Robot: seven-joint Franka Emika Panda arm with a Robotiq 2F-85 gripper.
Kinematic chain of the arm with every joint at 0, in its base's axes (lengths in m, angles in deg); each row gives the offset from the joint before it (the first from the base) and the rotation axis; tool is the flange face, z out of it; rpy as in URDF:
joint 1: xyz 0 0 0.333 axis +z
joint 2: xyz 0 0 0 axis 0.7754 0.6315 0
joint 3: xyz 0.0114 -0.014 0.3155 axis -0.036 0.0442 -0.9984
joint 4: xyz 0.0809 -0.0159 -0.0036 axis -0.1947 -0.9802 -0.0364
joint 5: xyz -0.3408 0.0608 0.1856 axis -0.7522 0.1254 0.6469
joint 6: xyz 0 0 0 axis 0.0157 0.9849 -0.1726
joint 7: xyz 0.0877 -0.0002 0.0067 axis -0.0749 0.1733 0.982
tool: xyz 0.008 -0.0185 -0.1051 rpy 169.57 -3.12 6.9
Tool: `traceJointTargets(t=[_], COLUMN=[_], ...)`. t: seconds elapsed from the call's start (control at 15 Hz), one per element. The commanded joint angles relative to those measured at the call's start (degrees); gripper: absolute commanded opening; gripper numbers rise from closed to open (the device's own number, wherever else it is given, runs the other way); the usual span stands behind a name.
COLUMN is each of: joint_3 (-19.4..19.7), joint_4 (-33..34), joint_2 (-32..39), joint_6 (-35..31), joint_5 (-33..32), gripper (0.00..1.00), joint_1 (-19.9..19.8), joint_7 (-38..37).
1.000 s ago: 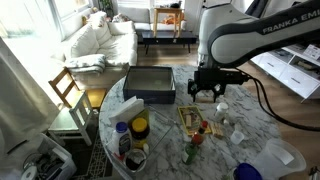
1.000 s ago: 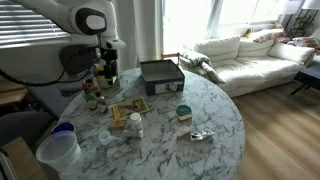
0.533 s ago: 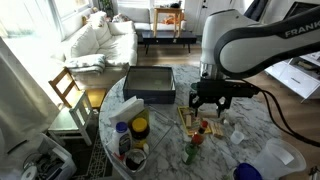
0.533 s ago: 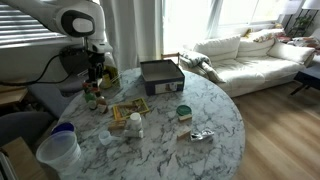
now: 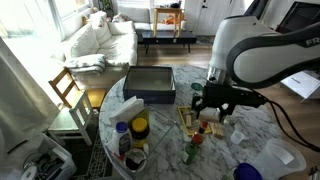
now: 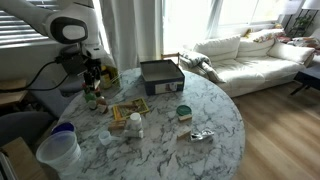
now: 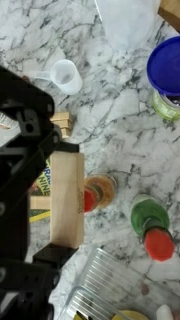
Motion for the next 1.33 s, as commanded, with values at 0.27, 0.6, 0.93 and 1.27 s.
traceJointTargets(t=[0.27,0.6,0.93,1.27], joint_3=[-1.94,-2.42,-2.75,-2.99], joint_4=[-5.42,-6.37,-6.75,-7.38], joint_2=[-2.36,-2.76,-2.78,-3.14], joint_6=[-7.41,-8.65,-9.91,-10.0], joint_5=[2.22,0.76,-0.64,-3.82], gripper=[0.59,0.59,0.59,0.59], joint_1=[-0.94,-1.04,-1.13,-1.47], joint_7=[0.31,0.11,-0.26,-0.45])
